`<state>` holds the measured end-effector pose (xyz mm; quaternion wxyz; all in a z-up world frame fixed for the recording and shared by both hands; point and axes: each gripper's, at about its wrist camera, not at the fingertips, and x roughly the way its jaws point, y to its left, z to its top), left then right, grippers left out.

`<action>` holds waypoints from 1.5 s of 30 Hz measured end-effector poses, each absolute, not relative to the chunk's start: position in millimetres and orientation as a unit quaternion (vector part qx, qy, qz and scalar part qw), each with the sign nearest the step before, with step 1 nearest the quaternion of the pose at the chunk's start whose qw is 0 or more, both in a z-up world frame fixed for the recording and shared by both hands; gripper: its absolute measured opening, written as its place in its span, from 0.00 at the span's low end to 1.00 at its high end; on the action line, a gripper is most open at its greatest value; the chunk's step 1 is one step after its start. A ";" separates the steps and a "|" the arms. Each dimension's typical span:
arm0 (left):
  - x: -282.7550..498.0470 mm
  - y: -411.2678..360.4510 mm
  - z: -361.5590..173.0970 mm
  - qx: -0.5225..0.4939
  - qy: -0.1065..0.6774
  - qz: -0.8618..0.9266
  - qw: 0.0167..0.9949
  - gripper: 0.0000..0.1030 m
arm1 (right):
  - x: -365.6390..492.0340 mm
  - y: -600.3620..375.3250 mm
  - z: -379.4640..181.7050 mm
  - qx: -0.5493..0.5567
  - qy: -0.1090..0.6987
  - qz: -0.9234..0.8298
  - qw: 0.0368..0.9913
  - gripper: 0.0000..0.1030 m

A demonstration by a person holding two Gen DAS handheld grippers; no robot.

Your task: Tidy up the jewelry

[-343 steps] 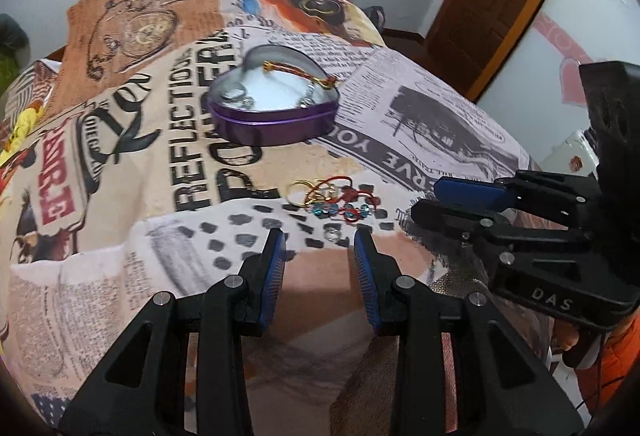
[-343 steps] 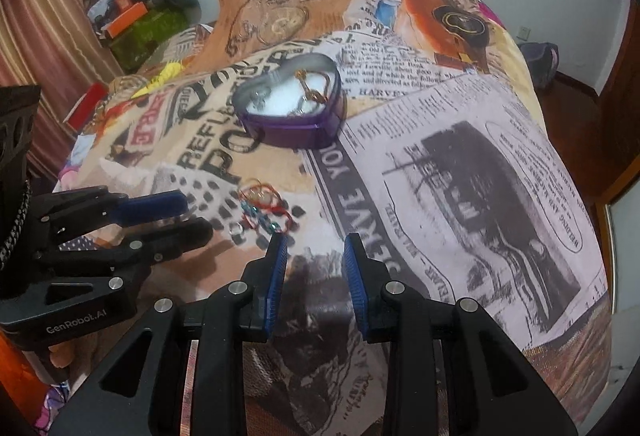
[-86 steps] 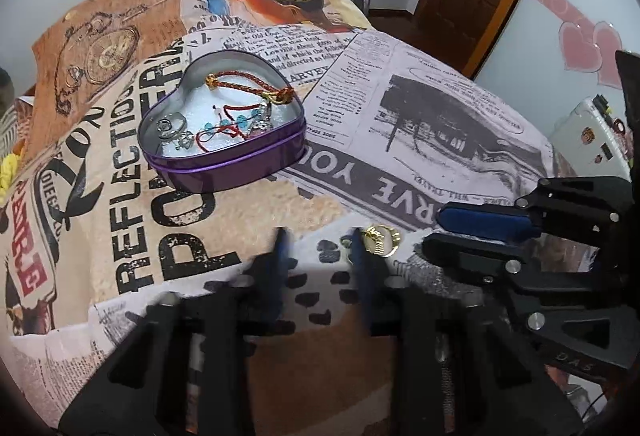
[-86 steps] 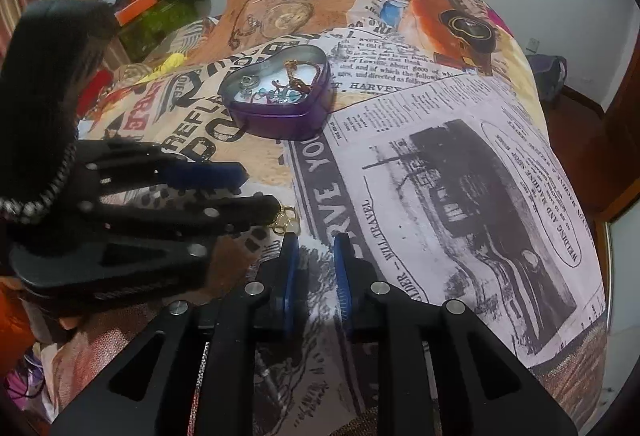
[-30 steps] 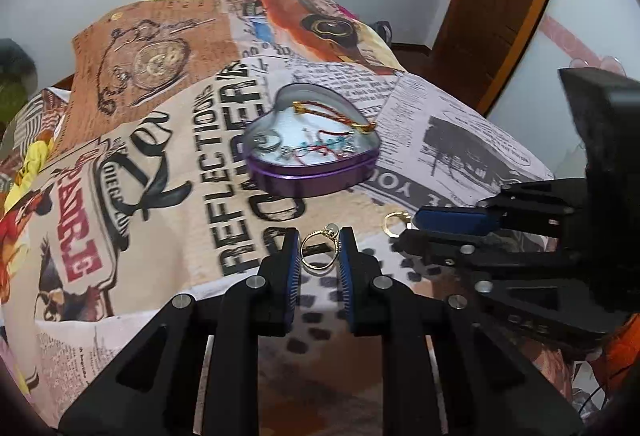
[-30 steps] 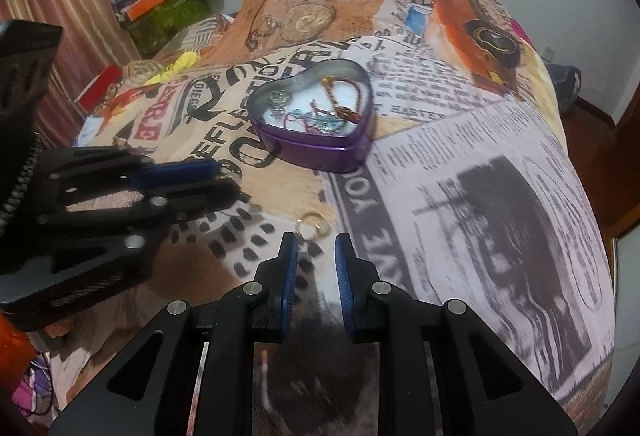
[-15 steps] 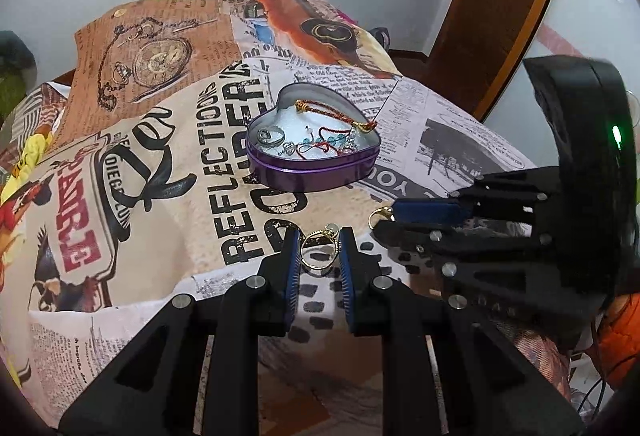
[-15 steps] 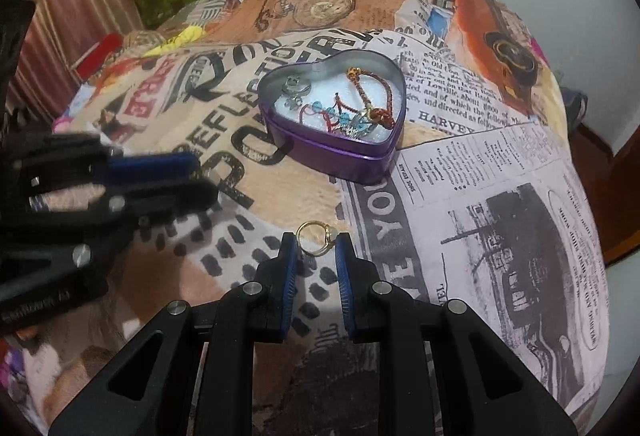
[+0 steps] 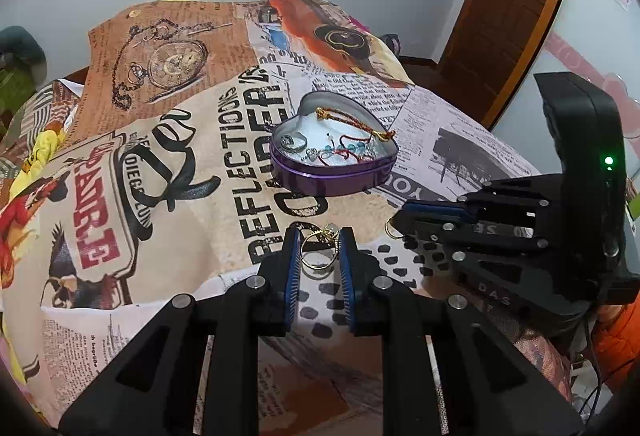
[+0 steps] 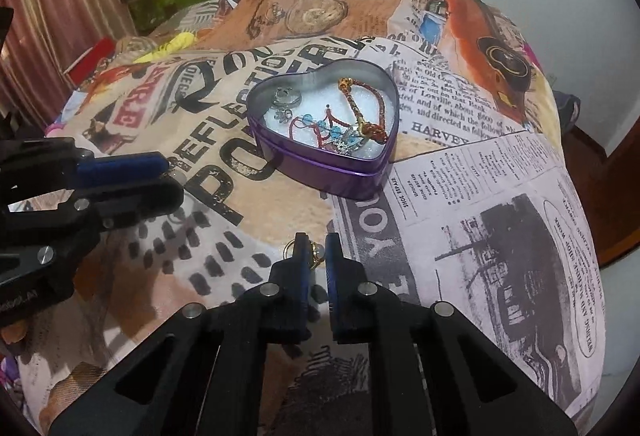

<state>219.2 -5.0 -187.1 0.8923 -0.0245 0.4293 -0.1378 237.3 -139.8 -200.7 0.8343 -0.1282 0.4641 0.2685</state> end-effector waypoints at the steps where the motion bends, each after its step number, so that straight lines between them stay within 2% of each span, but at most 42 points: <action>1: 219.6 -4.9 -186.1 -0.025 0.428 -0.137 0.893 0.18 | 236.9 -141.0 -199.3 -0.126 0.463 0.269 0.835 0.06; 12: 226.3 -3.6 -172.5 -0.029 0.409 -0.130 0.903 0.18 | 235.2 -147.5 -165.3 -0.106 0.422 0.272 0.858 0.06; 16: 225.5 -2.9 -176.2 -0.032 0.411 -0.131 0.902 0.18 | 238.1 -147.8 -167.8 -0.093 0.434 0.283 0.850 0.07; 19: 225.4 -2.5 -183.0 -0.033 0.419 -0.129 0.898 0.18 | 240.6 -145.0 -178.7 -0.091 0.461 0.291 0.834 0.24; 20: 225.5 -1.9 -184.9 -0.033 0.421 -0.129 0.897 0.18 | 239.8 -144.2 -181.5 -0.094 0.462 0.289 0.833 0.35; 21: 225.7 -1.3 -186.5 -0.033 0.422 -0.128 0.897 0.18 | 238.7 -141.8 -185.3 -0.101 0.460 0.286 0.834 0.38; 31: 226.1 5.5 -191.0 -0.039 0.425 -0.124 0.896 0.18 | 236.2 -132.3 -205.1 -0.155 0.453 0.281 0.832 0.36; 33: 225.8 5.1 -190.8 -0.041 0.424 -0.124 0.896 0.18 | 235.2 -133.2 -205.6 -0.158 0.449 0.282 0.833 0.21; 34: 225.6 4.9 -190.6 -0.041 0.424 -0.124 0.896 0.18 | 235.2 -133.9 -205.3 -0.156 0.449 0.282 0.833 0.19; 45: 227.3 4.4 -180.3 -0.041 0.412 -0.124 0.902 0.18 | 233.9 -138.0 -188.9 -0.134 0.436 0.277 0.845 0.19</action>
